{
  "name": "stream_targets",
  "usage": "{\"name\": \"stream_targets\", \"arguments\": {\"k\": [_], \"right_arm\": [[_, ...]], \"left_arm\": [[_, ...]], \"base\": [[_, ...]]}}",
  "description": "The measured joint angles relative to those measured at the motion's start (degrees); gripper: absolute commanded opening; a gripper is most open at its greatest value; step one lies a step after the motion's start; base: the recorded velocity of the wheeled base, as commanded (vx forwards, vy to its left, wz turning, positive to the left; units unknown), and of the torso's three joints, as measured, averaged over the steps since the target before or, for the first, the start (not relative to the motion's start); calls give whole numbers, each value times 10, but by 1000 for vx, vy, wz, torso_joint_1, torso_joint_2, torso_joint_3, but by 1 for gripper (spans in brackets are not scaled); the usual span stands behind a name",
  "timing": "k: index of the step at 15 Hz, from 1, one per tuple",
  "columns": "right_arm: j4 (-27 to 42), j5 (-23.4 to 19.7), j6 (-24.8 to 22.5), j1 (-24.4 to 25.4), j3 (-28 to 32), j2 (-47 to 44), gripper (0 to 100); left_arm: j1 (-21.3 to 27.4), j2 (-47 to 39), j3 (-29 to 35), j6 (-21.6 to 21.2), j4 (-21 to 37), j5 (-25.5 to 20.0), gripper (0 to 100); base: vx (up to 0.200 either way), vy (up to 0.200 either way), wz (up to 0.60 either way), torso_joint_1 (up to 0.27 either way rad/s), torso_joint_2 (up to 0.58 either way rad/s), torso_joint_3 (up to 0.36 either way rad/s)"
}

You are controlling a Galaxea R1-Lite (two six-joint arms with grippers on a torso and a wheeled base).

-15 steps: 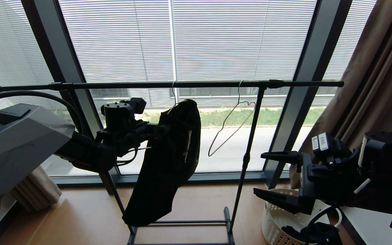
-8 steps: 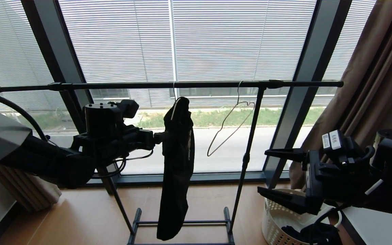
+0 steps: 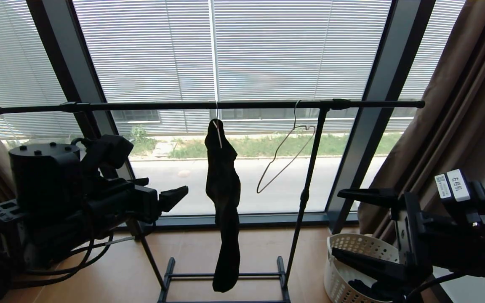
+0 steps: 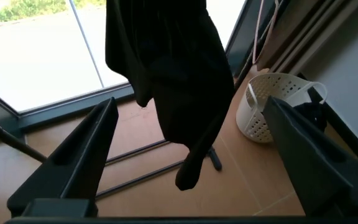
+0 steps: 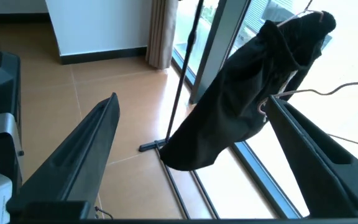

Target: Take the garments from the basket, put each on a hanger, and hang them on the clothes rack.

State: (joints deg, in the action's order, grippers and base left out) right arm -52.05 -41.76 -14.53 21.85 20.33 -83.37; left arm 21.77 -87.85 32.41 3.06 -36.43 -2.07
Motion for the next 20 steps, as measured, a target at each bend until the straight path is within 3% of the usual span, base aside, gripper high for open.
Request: {"name": "stream_targets", "arguments": {"k": [3, 7, 9, 11, 15, 17, 20], "right_arm": [[37, 55, 1, 2, -25, 77, 100], [230, 266, 4, 2, -71, 247, 100], [336, 374, 11, 1, -83, 333, 100], [380, 444, 24, 0, -101, 399, 100], [394, 489, 53, -38, -163, 504, 100], [396, 490, 55, -77, -189, 540, 100], [468, 489, 60, -119, -201, 608, 100]], "left_arm": [[5, 123, -105, -22, 1, 10, 100], [8, 322, -261, -59, 6, 18, 100], [7, 408, -302, -54, 49, 19, 100], [7, 481, -316, -53, 105, 19, 100], [-20, 618, -323, -93, 245, 35, 100], [-55, 666, -323, -105, 287, 37, 100], [-107, 723, -324, -108, 339, 34, 100]], "base": [[0, 0, 0, 0, 0, 0], [0, 0, 0, 0, 0, 0], [0, 0, 0, 0, 0, 0], [0, 0, 0, 0, 0, 0], [0, 0, 0, 0, 0, 0], [0, 0, 0, 0, 0, 0], [0, 0, 0, 0, 0, 0]]}}
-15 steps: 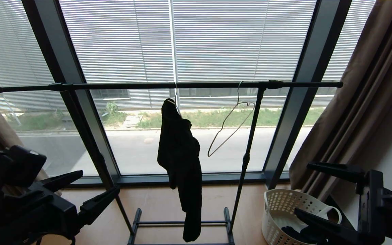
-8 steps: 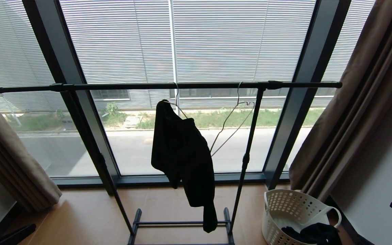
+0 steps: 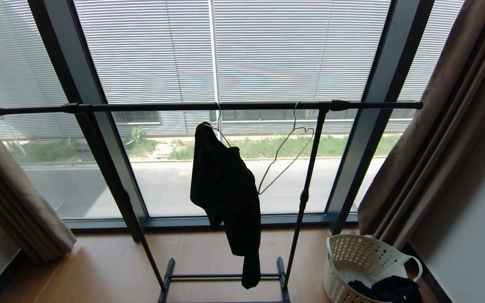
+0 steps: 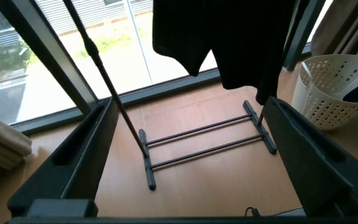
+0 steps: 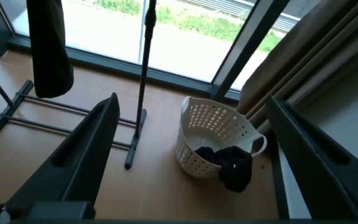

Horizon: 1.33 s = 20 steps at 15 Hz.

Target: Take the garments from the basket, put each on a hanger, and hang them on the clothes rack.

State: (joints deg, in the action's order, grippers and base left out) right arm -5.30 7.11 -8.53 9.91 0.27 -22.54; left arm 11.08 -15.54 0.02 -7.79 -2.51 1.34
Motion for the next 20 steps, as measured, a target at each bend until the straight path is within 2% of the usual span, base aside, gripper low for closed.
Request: {"name": "stream_targets", "arguments": {"k": [3, 6, 8, 10, 12, 14, 16, 20], "right_arm": [[66, -1, 24, -44, 9, 76, 100], [72, -27, 49, -106, 13, 118, 100], [74, -39, 52, -127, 14, 145, 100], [77, -59, 57, -133, 14, 160, 100], [97, -64, 73, -132, 14, 167, 100], [97, -63, 94, -131, 15, 171, 100], [98, -63, 96, -129, 16, 173, 100], [98, -63, 96, -129, 17, 174, 100]], "left_arm": [[-15, 33, 0, 4, 13, 0, 100], [-33, 47, 0, 10, 21, 0, 100], [-66, 57, 0, 11, 22, 0, 100], [-99, 72, 0, 11, 24, -1, 100], [-107, 82, 0, 11, 26, -9, 100], [-110, 98, 0, 11, 36, -40, 100], [-111, 128, 3, 10, 51, -69, 100], [-111, 150, 5, 16, 55, -56, 100]], "base": [[0, 0, 0, 0, 0, 0], [0, 0, 0, 0, 0, 0], [0, 0, 0, 0, 0, 0], [0, 0, 0, 0, 0, 0], [0, 0, 0, 0, 0, 0], [0, 0, 0, 0, 0, 0], [0, 0, 0, 0, 0, 0], [0, 0, 0, 0, 0, 0]]}}
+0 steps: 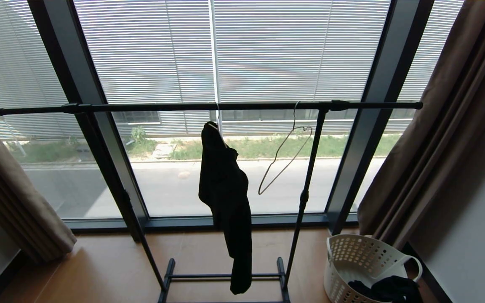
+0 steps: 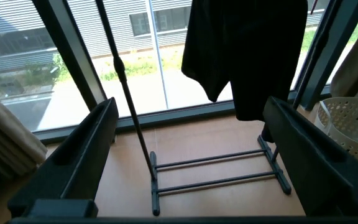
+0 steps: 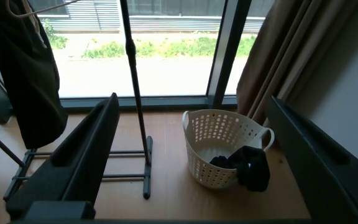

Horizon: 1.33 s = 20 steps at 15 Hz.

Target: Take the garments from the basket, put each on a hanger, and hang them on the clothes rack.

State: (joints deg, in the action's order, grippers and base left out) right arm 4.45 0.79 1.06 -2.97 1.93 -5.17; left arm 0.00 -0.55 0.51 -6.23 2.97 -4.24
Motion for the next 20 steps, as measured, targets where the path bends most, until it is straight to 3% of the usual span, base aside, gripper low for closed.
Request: {"name": "stream_targets", "arguments": {"k": [6, 11, 20], "right_arm": [[0, 2, 1, 2, -1, 0, 100], [1, 0, 1, 40, 0, 17, 100], [-1, -1, 1, 35, 0, 44, 100]], "left_arm": [[0, 4, 0, 9, 0, 17, 100], [0, 4, 0, 9, 0, 15, 100], [0, 4, 1, 10, 0, 7, 100]], "base": [[0, 0, 0, 0, 0, 0], [0, 0, 0, 0, 0, 0], [0, 0, 0, 0, 0, 0]]}}
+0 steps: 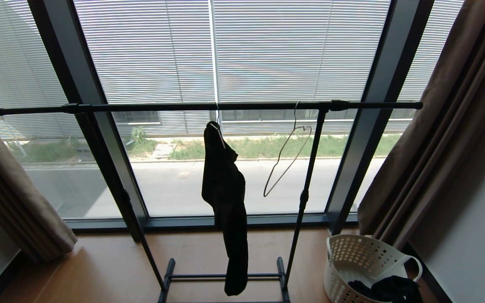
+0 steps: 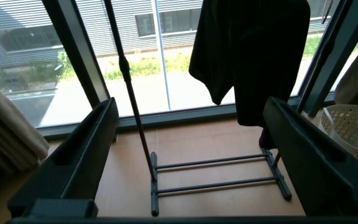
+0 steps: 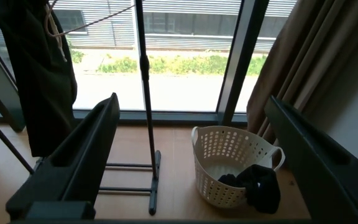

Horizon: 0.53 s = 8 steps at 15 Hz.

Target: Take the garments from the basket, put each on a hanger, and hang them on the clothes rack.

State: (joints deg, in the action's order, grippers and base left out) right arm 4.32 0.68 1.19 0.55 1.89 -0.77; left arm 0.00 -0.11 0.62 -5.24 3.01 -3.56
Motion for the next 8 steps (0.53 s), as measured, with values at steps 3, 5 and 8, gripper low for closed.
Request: {"name": "stream_targets", "arguments": {"k": [3, 5, 8], "right_arm": [[0, 0, 0, 0, 0, 2, 100], [1, 0, -1, 0, -1, 2, 100], [1, 0, -1, -1, 0, 2, 100]], "left_arm": [[0, 0, 0, 0, 0, -4, 100], [0, 0, 0, 2, 0, -6, 100], [0, 0, 1, 3, 1, -8, 100]], "base": [[0, 0, 0, -65, 142, 86], [0, 0, 0, -132, 339, 173], [0, 0, 0, -142, 341, 196]]}}
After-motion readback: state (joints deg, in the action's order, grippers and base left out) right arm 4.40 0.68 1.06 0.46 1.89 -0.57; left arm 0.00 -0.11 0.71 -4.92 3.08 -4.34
